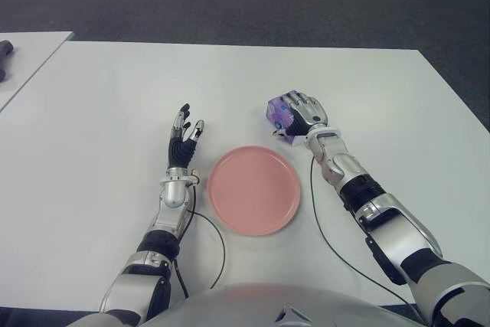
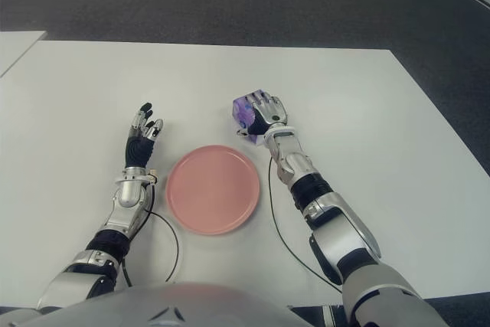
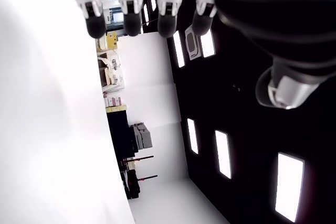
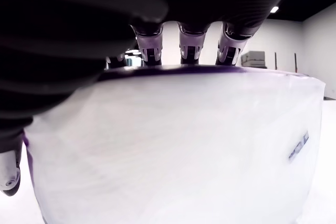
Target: Put the tissue paper into the plate.
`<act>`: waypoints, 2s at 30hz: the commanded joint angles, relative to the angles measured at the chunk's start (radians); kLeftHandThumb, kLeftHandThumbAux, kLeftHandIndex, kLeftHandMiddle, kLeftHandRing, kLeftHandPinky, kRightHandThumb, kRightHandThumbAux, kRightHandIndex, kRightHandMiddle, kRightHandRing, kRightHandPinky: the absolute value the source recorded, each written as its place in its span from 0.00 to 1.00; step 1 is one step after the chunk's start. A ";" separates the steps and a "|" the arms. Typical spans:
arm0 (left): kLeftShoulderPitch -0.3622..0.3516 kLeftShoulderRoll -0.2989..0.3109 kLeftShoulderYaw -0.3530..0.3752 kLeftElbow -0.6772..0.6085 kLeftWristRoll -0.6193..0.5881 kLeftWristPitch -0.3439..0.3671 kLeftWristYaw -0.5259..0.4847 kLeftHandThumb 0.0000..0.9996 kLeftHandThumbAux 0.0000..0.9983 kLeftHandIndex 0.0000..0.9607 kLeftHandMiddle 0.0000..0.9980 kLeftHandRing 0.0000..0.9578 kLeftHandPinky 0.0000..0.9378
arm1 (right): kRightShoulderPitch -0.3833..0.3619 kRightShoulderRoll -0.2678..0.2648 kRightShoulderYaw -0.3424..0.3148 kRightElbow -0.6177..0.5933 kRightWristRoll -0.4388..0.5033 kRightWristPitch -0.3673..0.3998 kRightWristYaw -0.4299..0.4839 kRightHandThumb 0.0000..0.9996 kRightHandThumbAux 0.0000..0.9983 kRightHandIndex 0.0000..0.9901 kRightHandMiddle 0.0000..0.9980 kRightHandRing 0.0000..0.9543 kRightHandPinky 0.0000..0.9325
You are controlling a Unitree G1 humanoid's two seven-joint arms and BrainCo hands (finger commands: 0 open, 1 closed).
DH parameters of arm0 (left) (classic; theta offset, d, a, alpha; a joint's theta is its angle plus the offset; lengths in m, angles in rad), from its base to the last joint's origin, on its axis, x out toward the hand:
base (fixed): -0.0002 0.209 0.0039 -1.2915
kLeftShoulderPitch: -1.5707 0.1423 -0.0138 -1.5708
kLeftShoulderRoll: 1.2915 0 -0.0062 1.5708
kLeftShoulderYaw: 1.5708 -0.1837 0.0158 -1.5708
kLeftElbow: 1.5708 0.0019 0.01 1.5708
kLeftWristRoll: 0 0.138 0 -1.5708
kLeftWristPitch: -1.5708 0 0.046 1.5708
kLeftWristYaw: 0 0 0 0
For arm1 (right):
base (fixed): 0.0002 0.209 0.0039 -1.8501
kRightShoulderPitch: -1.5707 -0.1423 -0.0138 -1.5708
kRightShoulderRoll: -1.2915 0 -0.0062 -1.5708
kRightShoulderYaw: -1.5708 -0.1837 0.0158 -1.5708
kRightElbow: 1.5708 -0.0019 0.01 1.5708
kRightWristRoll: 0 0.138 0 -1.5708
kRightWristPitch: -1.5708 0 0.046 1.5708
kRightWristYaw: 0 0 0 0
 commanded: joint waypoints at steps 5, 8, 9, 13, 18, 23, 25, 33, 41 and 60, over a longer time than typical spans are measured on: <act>0.057 -0.001 -0.008 0.020 0.011 0.016 -0.011 0.00 0.40 0.00 0.00 0.00 0.00 | 0.006 0.004 0.001 0.037 0.024 -0.015 -0.004 0.07 0.49 0.00 0.01 0.00 0.00; 0.060 0.001 -0.010 0.017 0.013 0.020 -0.010 0.00 0.41 0.00 0.00 0.00 0.00 | 0.006 0.003 0.002 0.048 0.029 -0.022 -0.015 0.06 0.48 0.00 0.01 0.00 0.00; 0.060 0.001 -0.010 0.015 0.013 0.021 -0.011 0.00 0.41 0.00 0.00 0.00 0.00 | 0.005 0.003 0.003 0.049 0.030 -0.023 -0.017 0.06 0.48 0.00 0.01 0.00 0.00; 0.063 0.003 -0.010 0.011 0.015 0.024 -0.010 0.00 0.41 0.00 0.00 0.00 0.00 | 0.005 0.004 0.005 0.054 0.030 -0.023 -0.024 0.05 0.48 0.00 0.01 0.00 0.00; 0.065 0.004 -0.011 0.008 0.015 0.027 -0.011 0.00 0.41 0.00 0.00 0.00 0.00 | 0.007 0.005 0.008 0.058 0.028 -0.021 -0.030 0.05 0.48 0.00 0.01 0.00 0.00; 0.064 0.007 -0.012 0.010 0.016 0.021 -0.013 0.00 0.42 0.00 0.00 0.00 0.00 | 0.011 0.003 0.010 0.060 0.028 -0.022 -0.031 0.05 0.48 0.00 0.01 0.00 0.00; 0.065 0.008 -0.012 0.010 0.013 0.017 -0.019 0.00 0.42 0.00 0.00 0.00 0.00 | 0.012 0.005 0.011 0.061 0.027 -0.021 -0.033 0.05 0.48 0.00 0.01 0.00 0.00; 0.068 0.011 -0.009 0.012 0.011 0.006 -0.029 0.00 0.42 0.00 0.00 0.00 0.00 | 0.019 0.010 0.015 0.066 0.028 -0.021 -0.044 0.04 0.47 0.00 0.01 0.00 0.00; 0.072 0.016 -0.007 0.020 0.016 -0.001 -0.025 0.00 0.42 0.00 0.00 0.00 0.00 | 0.037 0.010 0.008 0.040 0.027 -0.017 -0.088 0.04 0.48 0.00 0.00 0.00 0.00; 0.075 0.024 -0.007 0.031 0.021 -0.019 -0.023 0.00 0.41 0.00 0.00 0.00 0.00 | 0.062 0.006 -0.011 -0.012 0.005 0.043 -0.203 0.04 0.50 0.00 0.00 0.00 0.00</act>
